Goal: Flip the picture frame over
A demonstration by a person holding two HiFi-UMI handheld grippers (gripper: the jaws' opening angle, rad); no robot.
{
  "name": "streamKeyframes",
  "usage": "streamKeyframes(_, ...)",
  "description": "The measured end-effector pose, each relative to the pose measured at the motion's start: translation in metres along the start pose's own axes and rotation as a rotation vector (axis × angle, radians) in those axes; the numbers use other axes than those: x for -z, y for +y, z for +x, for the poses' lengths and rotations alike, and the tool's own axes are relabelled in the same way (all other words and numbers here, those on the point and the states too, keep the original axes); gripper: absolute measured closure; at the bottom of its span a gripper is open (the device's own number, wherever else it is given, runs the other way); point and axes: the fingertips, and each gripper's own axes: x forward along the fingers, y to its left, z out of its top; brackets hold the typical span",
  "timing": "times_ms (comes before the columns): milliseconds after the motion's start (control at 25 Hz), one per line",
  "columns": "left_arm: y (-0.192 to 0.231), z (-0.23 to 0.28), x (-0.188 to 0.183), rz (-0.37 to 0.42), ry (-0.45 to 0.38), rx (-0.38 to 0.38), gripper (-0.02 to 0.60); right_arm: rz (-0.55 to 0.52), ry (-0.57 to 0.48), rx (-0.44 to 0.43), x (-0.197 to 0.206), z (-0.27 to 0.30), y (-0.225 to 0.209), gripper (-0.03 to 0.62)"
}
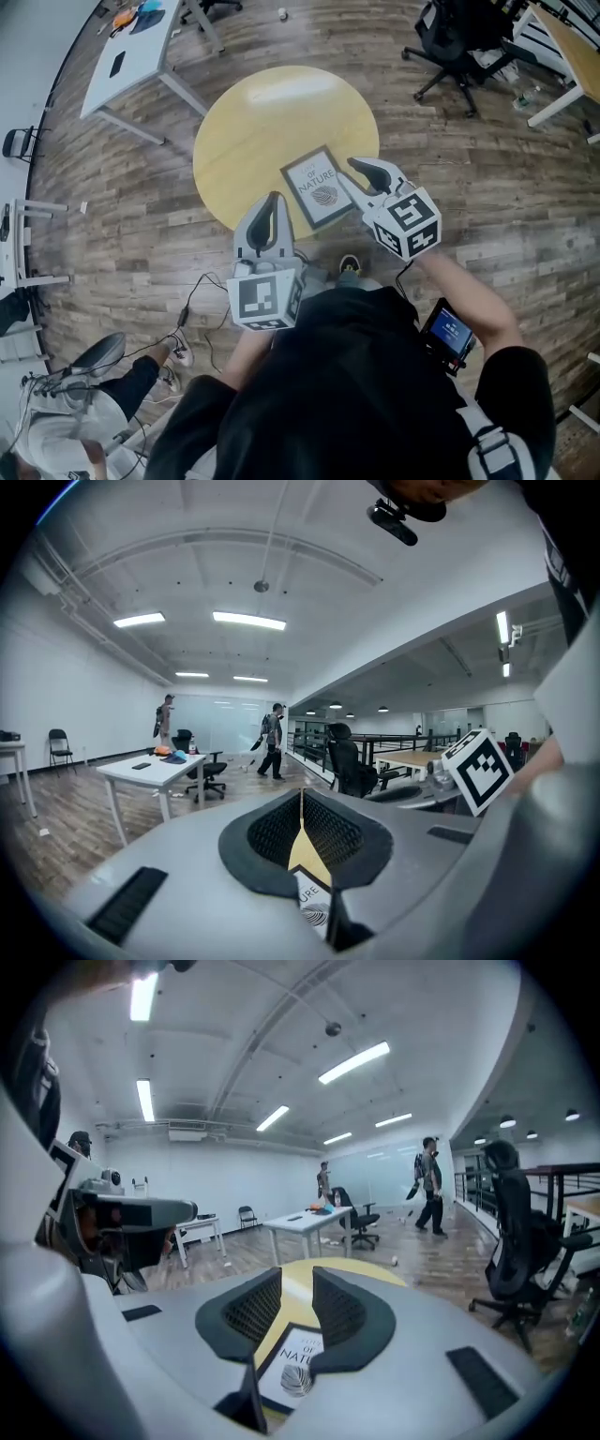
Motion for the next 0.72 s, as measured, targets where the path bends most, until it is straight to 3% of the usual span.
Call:
streamKeyframes(240,-0.028,0.012,-0.047,-0.005,-0.081,0.046,0.552,-0.173,-0.152,0.074,-0.083,-0.048,0.003,0.568)
streamKeyframes(720,-0.057,0.020,-0.058,-0.023,-0.107,0.097,0.552,-0.204,-0.182,0.063,-0.080,-0.074,0.013,0.576)
